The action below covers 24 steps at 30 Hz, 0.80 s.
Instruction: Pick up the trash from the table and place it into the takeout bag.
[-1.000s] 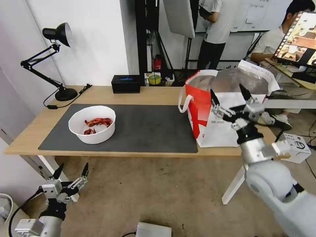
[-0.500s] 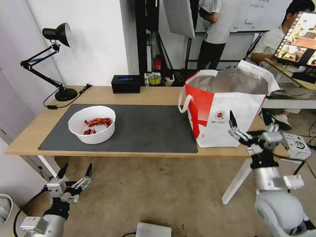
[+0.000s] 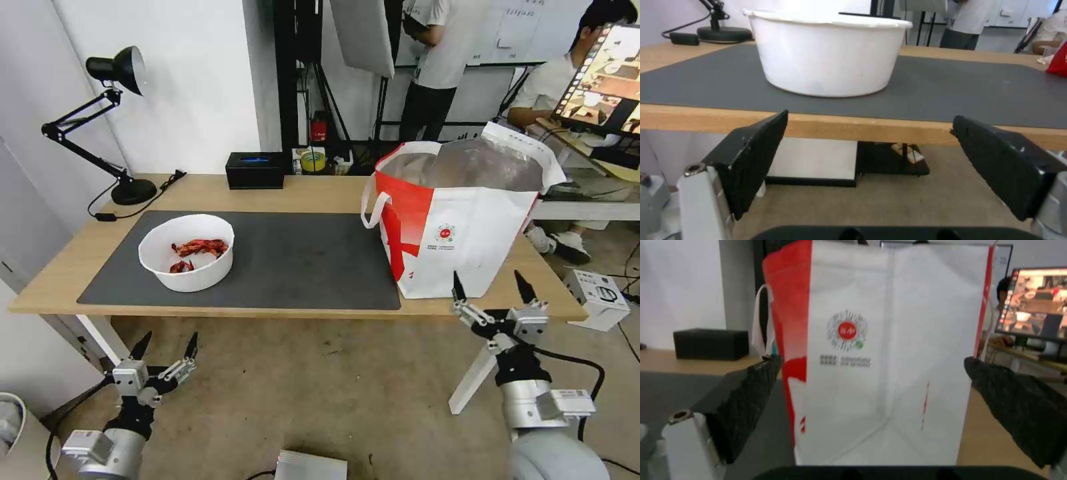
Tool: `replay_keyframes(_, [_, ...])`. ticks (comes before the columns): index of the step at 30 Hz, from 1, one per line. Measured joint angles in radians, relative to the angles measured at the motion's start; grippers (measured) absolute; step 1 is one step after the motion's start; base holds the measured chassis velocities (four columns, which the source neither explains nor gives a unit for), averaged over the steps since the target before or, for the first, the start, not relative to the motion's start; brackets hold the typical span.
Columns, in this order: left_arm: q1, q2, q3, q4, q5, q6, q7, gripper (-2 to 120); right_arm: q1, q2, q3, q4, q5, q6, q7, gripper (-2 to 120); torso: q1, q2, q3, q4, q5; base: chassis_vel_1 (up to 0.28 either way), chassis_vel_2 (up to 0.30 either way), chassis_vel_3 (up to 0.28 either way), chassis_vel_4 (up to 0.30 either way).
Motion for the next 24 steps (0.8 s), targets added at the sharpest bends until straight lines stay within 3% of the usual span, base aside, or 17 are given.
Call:
replay_keyframes(11, [-0.013,0.031,0.021,0.023,0.001,0.016,-0.001,100,-0.058,0.088,-0.002,0.004,-0.049,-0.002,-0.007,100,0.0,0.0,0.0,-0.0001,0.0001,0.0,0.0,0.0,0.0])
replay_keyframes(24, [-0.018,0.07,0.02,0.032,-0.026,0.018,-0.002,100,-0.093,0.137,-0.097,0.065,-0.092,-0.15,-0.002,100,0.0,0.0,0.0,-0.0001,0.0001,0.0,0.0,0.0,0.0])
